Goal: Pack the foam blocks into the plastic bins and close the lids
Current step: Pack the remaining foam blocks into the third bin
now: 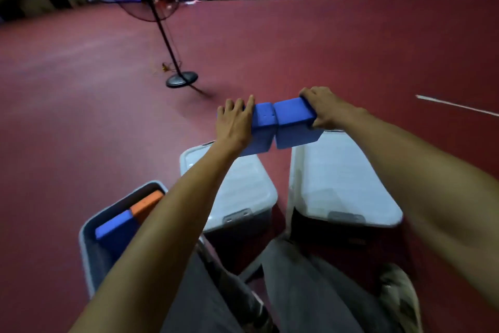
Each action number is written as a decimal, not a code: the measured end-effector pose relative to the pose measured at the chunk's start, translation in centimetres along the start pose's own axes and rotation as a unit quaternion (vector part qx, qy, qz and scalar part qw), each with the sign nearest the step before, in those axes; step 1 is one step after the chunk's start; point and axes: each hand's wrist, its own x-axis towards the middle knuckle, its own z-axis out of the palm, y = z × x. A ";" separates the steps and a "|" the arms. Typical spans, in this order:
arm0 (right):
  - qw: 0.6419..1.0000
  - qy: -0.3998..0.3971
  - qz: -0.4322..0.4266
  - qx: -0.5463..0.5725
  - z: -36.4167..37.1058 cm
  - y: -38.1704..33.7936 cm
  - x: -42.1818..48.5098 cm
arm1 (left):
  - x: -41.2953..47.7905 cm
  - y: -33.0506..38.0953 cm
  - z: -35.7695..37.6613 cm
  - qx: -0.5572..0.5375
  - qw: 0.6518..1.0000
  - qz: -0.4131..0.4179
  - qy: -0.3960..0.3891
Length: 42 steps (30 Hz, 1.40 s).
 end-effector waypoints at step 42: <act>0.920 -0.234 -0.304 -0.074 47.1 -46.9 23.8 | -29.7 -44.6 33.4 0.014 0.891 -0.347 -0.292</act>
